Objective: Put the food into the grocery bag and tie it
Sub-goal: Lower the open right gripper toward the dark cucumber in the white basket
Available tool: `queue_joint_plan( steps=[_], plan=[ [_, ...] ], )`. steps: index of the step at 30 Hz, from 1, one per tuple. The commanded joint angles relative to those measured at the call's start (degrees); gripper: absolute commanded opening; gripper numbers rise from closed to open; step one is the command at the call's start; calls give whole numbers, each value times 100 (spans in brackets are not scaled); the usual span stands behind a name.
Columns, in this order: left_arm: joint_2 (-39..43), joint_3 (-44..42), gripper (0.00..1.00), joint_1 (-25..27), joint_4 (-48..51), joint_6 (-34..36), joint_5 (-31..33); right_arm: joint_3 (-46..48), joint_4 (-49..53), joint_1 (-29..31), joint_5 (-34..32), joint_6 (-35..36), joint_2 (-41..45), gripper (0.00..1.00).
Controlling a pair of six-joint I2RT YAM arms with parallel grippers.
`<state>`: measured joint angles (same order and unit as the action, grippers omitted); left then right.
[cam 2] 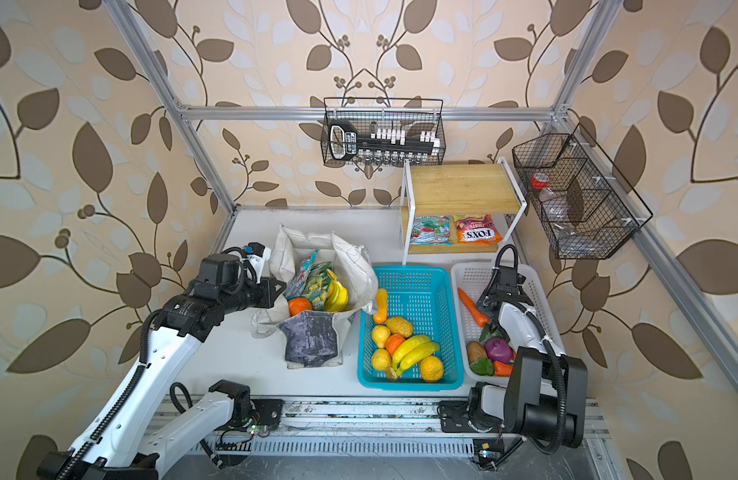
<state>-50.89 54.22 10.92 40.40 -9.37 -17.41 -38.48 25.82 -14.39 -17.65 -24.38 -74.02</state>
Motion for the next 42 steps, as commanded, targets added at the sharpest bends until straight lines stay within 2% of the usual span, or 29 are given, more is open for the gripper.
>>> queue_joint_plan(
  steps=[1, 3, 7, 14, 19, 24, 27, 28, 30, 31, 33, 36, 39, 42],
  plan=[
    [147, 72, 0, 51, -6, 18, -19, -120, 280, -11, -166, 34, -209, 90],
    [202, 55, 0, 51, -6, 27, 22, -149, 242, -11, -77, 76, -331, 87],
    [269, 60, 0, 59, 16, 21, 178, -204, 188, -20, -43, 168, -412, 71],
    [263, 89, 0, 68, 32, 30, 93, -72, -17, -20, 157, 153, 247, 47],
    [343, 79, 0, 68, 11, 26, 141, -95, 34, -20, 461, 127, 642, 42],
    [334, 80, 0, 68, 12, 28, 123, -122, 98, -28, 840, 129, 691, 42],
    [330, 80, 0, 68, 13, 37, 119, -36, 6, -55, 966, 122, 644, 37],
    [327, 80, 0, 67, 12, 33, 119, -91, 90, -55, 961, 114, 594, 41],
    [324, 87, 0, 69, 20, 33, 99, -202, 298, 37, 684, 76, 547, 61],
    [329, 89, 0, 68, 20, 37, 84, -280, 438, 92, 419, 48, 544, 66],
    [343, 80, 0, 68, 3, 31, 39, -319, 515, 155, 85, 106, 596, 68],
    [307, 31, 0, 68, -102, -82, -57, -259, 461, 81, 174, 202, 798, 73],
    [165, 3, 0, 75, -112, -105, -275, -310, 344, -322, 1485, 470, 1008, 77],
    [187, 45, 0, 77, -90, -118, -267, -501, 594, -369, 951, 547, 1192, 77]
  ],
)
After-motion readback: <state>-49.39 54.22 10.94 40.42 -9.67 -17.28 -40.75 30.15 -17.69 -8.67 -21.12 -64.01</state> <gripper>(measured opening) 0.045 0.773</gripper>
